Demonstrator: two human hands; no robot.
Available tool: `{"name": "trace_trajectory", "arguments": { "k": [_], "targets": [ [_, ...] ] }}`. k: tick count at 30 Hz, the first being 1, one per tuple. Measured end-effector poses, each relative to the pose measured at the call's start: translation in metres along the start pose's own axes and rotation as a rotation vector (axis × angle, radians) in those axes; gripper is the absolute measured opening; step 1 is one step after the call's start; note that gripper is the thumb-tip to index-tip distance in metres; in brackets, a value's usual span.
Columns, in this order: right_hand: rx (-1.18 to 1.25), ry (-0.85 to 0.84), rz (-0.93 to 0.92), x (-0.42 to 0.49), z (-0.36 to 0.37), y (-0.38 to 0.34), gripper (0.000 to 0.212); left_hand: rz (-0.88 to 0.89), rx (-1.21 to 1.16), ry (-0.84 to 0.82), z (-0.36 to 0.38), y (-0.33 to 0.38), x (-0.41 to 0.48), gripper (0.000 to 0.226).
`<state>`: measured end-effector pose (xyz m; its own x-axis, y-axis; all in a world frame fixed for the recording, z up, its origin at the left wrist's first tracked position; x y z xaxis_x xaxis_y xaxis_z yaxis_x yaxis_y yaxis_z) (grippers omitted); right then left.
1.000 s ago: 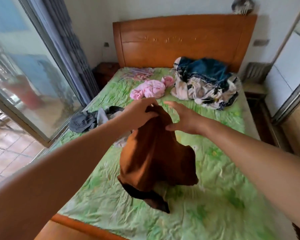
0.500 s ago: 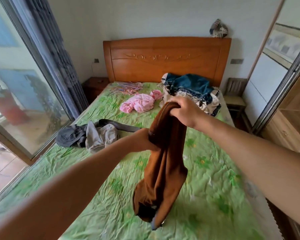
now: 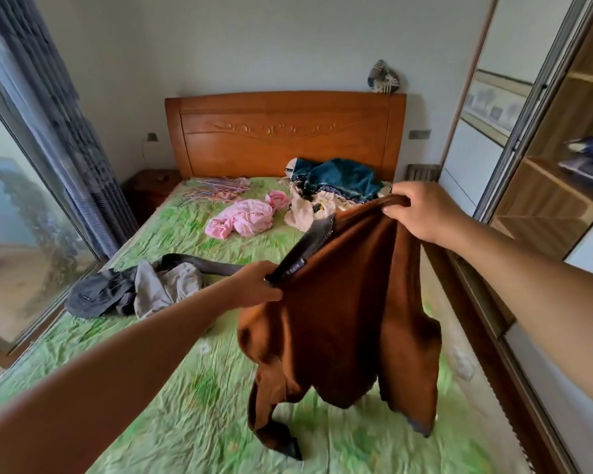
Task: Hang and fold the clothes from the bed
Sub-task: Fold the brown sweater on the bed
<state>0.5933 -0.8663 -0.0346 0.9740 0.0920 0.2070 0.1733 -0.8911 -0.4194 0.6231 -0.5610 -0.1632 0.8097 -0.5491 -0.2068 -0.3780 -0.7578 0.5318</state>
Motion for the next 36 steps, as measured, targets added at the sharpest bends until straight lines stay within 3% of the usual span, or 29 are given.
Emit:
{"name": "trace_trajectory", "arguments": {
  "k": [3, 5, 8, 10, 14, 18, 21, 25, 29, 33, 36],
  "targets": [
    [0.062, -0.003, 0.066, -0.009, -0.004, 0.014, 0.017, 0.040, -0.106, 0.068, -0.004, 0.008, 0.001, 0.013],
    [0.063, -0.084, 0.104, -0.012, -0.001, 0.024, 0.015, 0.074, -0.100, 0.145, -0.020, 0.011, 0.002, 0.025],
    [-0.117, -0.259, 0.145, -0.018, 0.006, 0.036, 0.017, 0.119, -0.065, 0.211, -0.052, 0.025, 0.004, 0.023],
    [-0.184, -0.265, 0.140, -0.020, 0.005, 0.039, 0.011, 0.108, -0.006, 0.248, -0.070, 0.030, 0.005, 0.022],
    [-0.010, -0.096, 0.107, -0.023, -0.002, 0.041, 0.014, -0.028, 0.162, 0.003, -0.058, 0.028, 0.000, 0.039],
    [0.073, 0.009, 0.065, -0.026, 0.001, 0.050, 0.013, -0.136, 0.081, -0.211, -0.030, 0.012, -0.015, 0.036],
    [0.110, 0.041, 0.112, -0.026, 0.006, 0.068, 0.012, -0.164, 0.127, -0.291, -0.012, 0.005, -0.023, 0.053],
    [0.263, 0.036, 0.187, -0.027, 0.020, 0.086, 0.013, -0.171, 0.127, -0.136, -0.003, 0.000, -0.028, 0.045],
    [0.349, 0.085, 0.191, -0.033, 0.026, 0.100, 0.014, -0.262, -0.006, 0.210, -0.020, -0.018, -0.037, 0.043],
    [0.005, 0.004, 0.089, -0.044, 0.019, 0.098, 0.021, -0.234, -0.125, 0.456, -0.040, -0.007, -0.041, 0.042],
    [-0.267, -0.052, -0.046, -0.052, 0.010, 0.094, 0.029, -0.218, -0.035, 0.501, -0.056, 0.011, -0.043, 0.045]
  ]
}}
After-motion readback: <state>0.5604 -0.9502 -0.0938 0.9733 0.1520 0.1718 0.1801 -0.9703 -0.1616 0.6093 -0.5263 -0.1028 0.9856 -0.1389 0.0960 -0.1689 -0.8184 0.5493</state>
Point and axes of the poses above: each hand's wrist, its own x-axis towards the middle knuckle, its own z-axis out of the palm, y = z × x, the point moved 5 cm from there along x, towards the middle knuckle, and after that the axes turned 9 degrees about -y, right-handed, at the moved point
